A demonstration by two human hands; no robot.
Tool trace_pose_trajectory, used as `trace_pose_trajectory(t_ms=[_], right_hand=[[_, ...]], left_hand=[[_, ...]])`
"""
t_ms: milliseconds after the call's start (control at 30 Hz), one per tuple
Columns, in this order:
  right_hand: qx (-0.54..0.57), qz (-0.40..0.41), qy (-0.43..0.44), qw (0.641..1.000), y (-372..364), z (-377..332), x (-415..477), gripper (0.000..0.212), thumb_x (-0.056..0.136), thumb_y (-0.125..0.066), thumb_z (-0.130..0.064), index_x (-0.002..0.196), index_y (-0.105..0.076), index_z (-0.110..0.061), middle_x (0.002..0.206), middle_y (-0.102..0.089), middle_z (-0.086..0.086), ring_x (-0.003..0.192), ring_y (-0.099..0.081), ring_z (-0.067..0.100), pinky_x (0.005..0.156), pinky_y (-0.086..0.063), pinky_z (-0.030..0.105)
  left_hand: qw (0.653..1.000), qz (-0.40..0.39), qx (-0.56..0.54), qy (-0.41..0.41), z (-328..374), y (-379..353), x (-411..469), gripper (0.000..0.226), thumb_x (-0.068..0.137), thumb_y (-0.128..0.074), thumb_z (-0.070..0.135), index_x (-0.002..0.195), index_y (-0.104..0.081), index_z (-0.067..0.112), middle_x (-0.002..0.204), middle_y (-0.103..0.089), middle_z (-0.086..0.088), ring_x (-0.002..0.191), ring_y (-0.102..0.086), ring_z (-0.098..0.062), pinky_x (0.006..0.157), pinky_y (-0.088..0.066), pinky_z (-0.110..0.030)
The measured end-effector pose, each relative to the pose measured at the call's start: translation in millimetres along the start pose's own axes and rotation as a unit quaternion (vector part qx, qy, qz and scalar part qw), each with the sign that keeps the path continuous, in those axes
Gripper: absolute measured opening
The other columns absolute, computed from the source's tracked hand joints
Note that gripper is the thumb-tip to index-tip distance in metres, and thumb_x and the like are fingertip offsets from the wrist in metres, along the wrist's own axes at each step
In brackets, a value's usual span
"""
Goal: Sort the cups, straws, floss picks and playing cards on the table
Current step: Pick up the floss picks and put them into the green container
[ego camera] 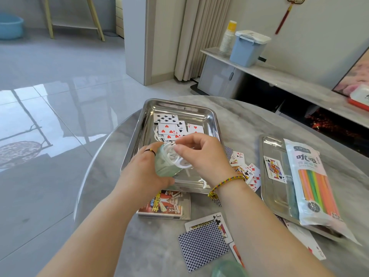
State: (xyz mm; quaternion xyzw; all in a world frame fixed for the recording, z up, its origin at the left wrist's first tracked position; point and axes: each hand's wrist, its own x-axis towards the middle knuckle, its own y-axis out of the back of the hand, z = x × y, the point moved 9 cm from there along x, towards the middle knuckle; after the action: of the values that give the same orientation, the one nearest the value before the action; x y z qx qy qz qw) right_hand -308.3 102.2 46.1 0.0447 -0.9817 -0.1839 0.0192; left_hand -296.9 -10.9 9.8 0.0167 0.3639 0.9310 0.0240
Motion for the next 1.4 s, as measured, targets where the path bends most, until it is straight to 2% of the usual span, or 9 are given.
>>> trace_pose_trajectory(t_ms=[267, 500, 600, 667, 767, 867, 967, 1133, 1400], right_hand=[[-0.117, 0.096, 0.003, 0.989, 39.4, 23.8, 10.2, 0.02, 0.084, -0.057, -0.003, 0.077, -0.064, -0.02, 0.07, -0.058, -0.012, 0.064, -0.051, 0.001, 0.067, -0.044, 0.016], [-0.418, -0.049, -0.141, 0.896, 44.0, 96.9, 18.4, 0.027, 0.087, -0.053, -0.014, 0.112, -0.058, -0.005, 0.106, -0.062, 0.008, 0.1, -0.055, 0.025, 0.085, -0.043, 0.028], [-0.458, -0.064, -0.162, 0.872, 35.2, 104.5, 21.6, 0.018, 0.087, -0.053, -0.015, 0.1, -0.058, -0.003, 0.101, -0.062, 0.012, 0.1, -0.056, 0.029, 0.078, -0.044, 0.028], [-0.478, -0.056, -0.173, 0.86, 33.8, 107.9, 25.3, 0.017, 0.085, -0.053, -0.01, 0.068, -0.049, -0.01, 0.07, -0.051, 0.005, 0.071, -0.052, 0.024, 0.059, -0.039, 0.023], [-0.477, -0.063, -0.192, 0.856, 30.2, 115.5, 29.5, 0.041, 0.081, -0.057, -0.006, 0.055, -0.027, -0.015, 0.056, -0.03, 0.001, 0.049, -0.029, 0.012, 0.044, -0.022, 0.021], [-0.442, -0.088, -0.212, 0.867, 26.4, 118.5, 28.4, 0.029, 0.078, -0.065, -0.008, 0.063, -0.04, -0.012, 0.062, -0.041, 0.003, 0.055, -0.04, 0.016, 0.045, -0.027, 0.021], [-0.39, -0.121, -0.221, 0.885, 20.6, 116.8, 24.6, 0.014, 0.075, -0.071, -0.008, 0.076, -0.057, -0.011, 0.072, -0.054, 0.002, 0.068, -0.05, 0.019, 0.052, -0.039, 0.022], [-0.357, -0.136, -0.22, 0.898, 17.3, 110.5, 19.5, 0.024, 0.078, -0.06, 0.001, 0.063, -0.051, -0.016, 0.104, -0.069, 0.012, 0.089, -0.056, 0.021, 0.083, -0.048, 0.03], [-0.352, -0.134, -0.206, 0.903, 16.9, 107.9, 19.2, 0.034, 0.083, -0.059, -0.004, 0.055, -0.05, -0.021, 0.067, -0.052, -0.006, 0.082, -0.051, 0.015, 0.081, -0.049, 0.03]], left_hand=[[0.999, 0.012, -0.03, 0.021, -5.5, 8.5, -1.8, 0.075, 0.07, -0.075, 0.021, 0.133, -0.035, 0.025, 0.118, -0.045, 0.004, 0.094, -0.04, -0.01, 0.078, -0.032, -0.022], [0.998, 0.013, -0.022, 0.049, -10.0, 8.8, 0.4, 0.074, 0.071, -0.075, 0.02, 0.133, -0.035, 0.024, 0.108, -0.042, 0.005, 0.092, -0.04, -0.012, 0.077, -0.033, -0.024], [0.998, 0.01, -0.018, 0.058, -10.4, 8.1, -0.5, 0.075, 0.071, -0.075, 0.02, 0.134, -0.034, 0.023, 0.106, -0.04, 0.006, 0.092, -0.039, -0.011, 0.075, -0.032, -0.024], [0.998, 0.012, -0.012, 0.064, -10.5, 9.2, -1.2, 0.076, 0.072, -0.074, 0.02, 0.136, -0.032, 0.023, 0.104, -0.037, 0.008, 0.092, -0.038, -0.011, 0.074, -0.032, -0.024], [0.998, 0.01, -0.012, 0.065, -10.2, 8.6, -1.5, 0.078, 0.072, -0.074, 0.021, 0.137, -0.031, 0.023, 0.106, -0.038, 0.007, 0.093, -0.037, -0.01, 0.076, -0.032, -0.023], [0.998, 0.008, -0.011, 0.066, -9.3, 8.0, -1.8, 0.077, 0.072, -0.074, 0.022, 0.137, -0.031, 0.024, 0.108, -0.039, 0.006, 0.093, -0.037, -0.009, 0.075, -0.032, -0.023], [0.998, 0.016, -0.021, 0.063, -8.5, 10.5, -1.6, 0.074, 0.072, -0.074, 0.02, 0.134, -0.034, 0.024, 0.104, -0.036, 0.009, 0.092, -0.037, -0.009, 0.073, -0.03, -0.022], [0.998, 0.017, -0.026, 0.057, -7.5, 11.0, -1.8, 0.072, 0.071, -0.075, 0.019, 0.132, -0.036, 0.024, 0.103, -0.038, 0.009, 0.091, -0.039, -0.01, 0.073, -0.03, -0.022], [0.998, 0.018, -0.034, 0.053, -7.5, 11.6, -1.3, 0.072, 0.071, -0.075, 0.018, 0.132, -0.037, 0.024, 0.104, -0.039, 0.009, 0.092, -0.04, -0.011, 0.075, -0.031, -0.023]])
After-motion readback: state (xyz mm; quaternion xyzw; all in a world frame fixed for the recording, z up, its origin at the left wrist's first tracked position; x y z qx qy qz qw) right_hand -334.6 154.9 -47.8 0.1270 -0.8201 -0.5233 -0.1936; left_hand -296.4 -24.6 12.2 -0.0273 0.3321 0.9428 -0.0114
